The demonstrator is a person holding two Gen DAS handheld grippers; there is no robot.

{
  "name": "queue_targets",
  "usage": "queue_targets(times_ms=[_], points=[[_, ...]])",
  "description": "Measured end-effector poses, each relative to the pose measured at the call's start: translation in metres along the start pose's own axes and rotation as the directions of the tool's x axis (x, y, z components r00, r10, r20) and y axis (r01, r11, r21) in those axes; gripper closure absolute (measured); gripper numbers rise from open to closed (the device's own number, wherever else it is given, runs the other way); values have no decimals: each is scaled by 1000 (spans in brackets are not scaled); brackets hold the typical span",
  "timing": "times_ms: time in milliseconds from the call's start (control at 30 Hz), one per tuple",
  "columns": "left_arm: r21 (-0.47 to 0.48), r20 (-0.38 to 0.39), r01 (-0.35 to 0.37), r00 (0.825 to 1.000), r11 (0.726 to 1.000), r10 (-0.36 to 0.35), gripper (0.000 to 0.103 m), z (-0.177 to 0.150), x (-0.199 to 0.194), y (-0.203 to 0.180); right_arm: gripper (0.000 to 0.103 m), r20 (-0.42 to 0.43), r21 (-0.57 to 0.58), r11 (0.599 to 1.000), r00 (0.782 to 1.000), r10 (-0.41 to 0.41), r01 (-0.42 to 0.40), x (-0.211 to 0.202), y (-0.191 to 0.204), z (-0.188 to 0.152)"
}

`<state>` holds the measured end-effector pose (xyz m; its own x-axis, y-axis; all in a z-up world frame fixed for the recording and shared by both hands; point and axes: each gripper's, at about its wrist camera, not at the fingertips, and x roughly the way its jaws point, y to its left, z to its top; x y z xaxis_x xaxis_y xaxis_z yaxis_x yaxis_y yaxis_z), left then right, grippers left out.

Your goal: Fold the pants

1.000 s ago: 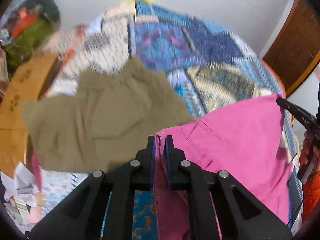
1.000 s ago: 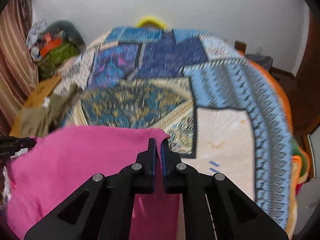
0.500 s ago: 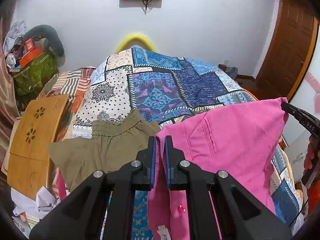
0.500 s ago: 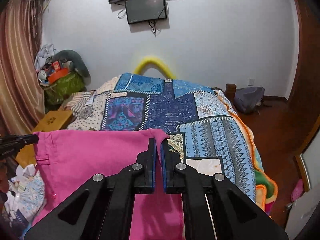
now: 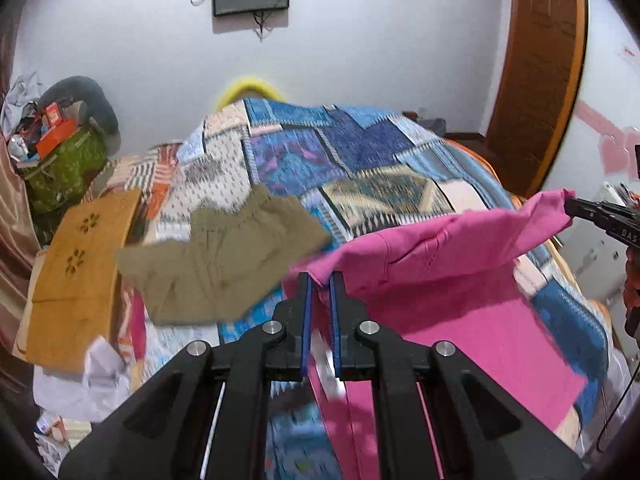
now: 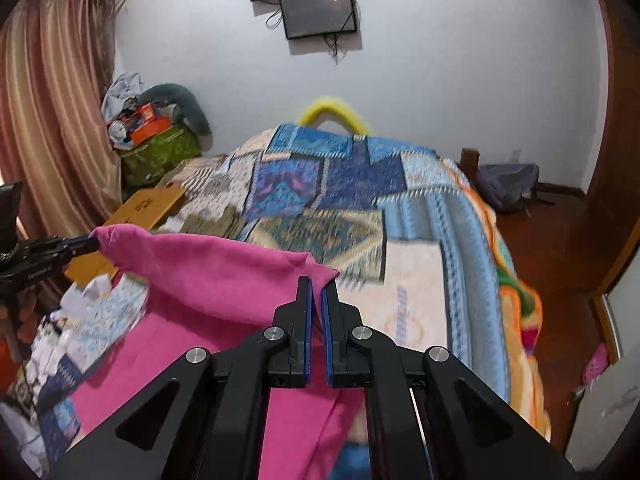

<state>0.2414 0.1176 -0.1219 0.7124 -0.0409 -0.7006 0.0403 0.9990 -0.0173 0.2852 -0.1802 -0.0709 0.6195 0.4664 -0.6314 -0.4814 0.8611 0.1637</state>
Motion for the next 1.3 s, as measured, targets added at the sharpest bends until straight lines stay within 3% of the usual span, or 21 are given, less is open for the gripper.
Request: queue_targets(times_ms=[233,333,533,633,700,767,833,900,1100,1300], points=[[13,-96,34,995,999,-32,99,-63,-4,-9,99,-112,45,999,994,12,-7,-5,10,-72],[45,-153,19,988,999,-12,99,-86,-2,-16,99,-175,61,998,985,5,6,-1,13,-100],[113,-174,-19,984,993,39,98,-96,-9,-24,99,-285,47,998,958,-37,52,7,12,-141],[121,-157,-3,987,993,23,89,-85,-13,-27,98,-280,13,998,958,-58,64,-1,16,-137],[144,-147,-5,989,990,26,69,-76,-12,-33,94,-257,-5,998,965,-58,59,-7,19,-128],[184,-145,-26,988,983,53,59,-70,-7,-41,81,-233,-8,999,971,-50,49,-12,23,-125],[226,-159,-37,984,973,75,59,-67,1,-49,52,-210,-10,999,976,-48,47,-11,26,-119],[278,-180,-38,979,960,91,59,-66,13,-58,44,-178,-17,998,982,-56,54,-10,31,-113],[321,-273,-15,956,947,107,59,-71,52,-71,44,-219,-42,999,976,-14,5,17,41,-108],[330,-243,-10,965,944,96,59,-64,60,-77,44,-297,-134,991,955,-12,-29,48,60,-114]])
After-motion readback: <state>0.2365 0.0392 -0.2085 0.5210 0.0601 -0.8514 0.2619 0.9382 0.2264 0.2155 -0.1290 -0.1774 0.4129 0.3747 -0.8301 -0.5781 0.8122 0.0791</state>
